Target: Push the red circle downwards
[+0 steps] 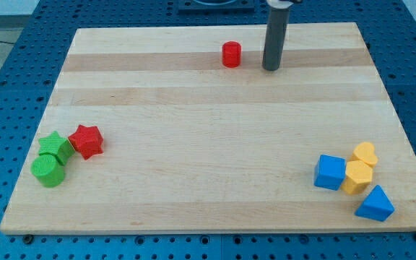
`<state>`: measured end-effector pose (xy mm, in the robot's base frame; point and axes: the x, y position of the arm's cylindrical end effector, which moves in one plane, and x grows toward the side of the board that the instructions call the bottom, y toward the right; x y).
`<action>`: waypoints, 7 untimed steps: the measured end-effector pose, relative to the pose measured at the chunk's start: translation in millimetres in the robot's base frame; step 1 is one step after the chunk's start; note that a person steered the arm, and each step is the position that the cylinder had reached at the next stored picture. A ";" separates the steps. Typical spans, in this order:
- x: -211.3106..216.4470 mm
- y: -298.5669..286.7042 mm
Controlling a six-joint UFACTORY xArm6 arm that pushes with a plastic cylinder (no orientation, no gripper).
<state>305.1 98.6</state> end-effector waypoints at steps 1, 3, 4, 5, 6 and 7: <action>-36.8 -81.1; -3.1 -272.8; 45.5 -295.7; 27.1 -298.1; -23.9 -289.4; 36.5 -268.8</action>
<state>341.6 -170.2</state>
